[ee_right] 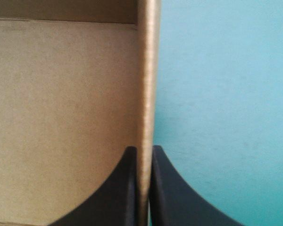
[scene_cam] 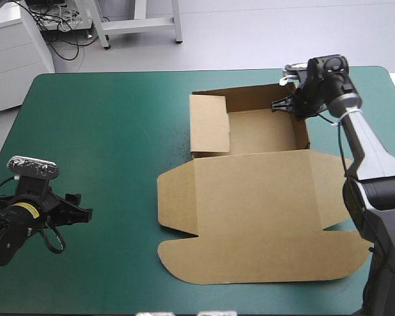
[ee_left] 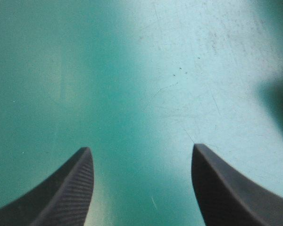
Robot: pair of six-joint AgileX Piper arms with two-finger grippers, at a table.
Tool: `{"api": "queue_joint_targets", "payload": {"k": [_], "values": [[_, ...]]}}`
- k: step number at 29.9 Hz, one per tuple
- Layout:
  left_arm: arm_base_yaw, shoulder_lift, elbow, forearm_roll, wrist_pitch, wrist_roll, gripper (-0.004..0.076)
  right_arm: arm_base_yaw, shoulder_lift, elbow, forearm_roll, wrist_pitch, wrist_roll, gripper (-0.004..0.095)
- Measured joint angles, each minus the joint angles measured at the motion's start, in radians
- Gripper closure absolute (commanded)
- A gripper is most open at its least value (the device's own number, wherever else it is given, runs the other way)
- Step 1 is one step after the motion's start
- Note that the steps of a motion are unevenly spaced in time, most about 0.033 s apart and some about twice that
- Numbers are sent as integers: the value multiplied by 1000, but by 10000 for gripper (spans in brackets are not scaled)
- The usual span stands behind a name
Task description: Fold the box
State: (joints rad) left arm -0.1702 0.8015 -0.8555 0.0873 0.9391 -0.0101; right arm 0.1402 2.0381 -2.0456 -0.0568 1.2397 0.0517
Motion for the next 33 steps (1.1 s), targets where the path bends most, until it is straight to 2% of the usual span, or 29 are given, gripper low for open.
{"api": "queue_joint_targets", "payload": {"k": [9,16,27,33], "values": [[0,0,0,-3,0,0,293,-218,-100,63,41,2,-52,925],[0,0,0,-3,0,10,293,-375,-104,105,77,5,-79,919],[0,-1,0,-7,16,10,295,-470,-105,114,-43,-2,-71,918],[0,-19,0,-10,28,10,295,-499,-86,123,-54,-11,-52,916]]}}
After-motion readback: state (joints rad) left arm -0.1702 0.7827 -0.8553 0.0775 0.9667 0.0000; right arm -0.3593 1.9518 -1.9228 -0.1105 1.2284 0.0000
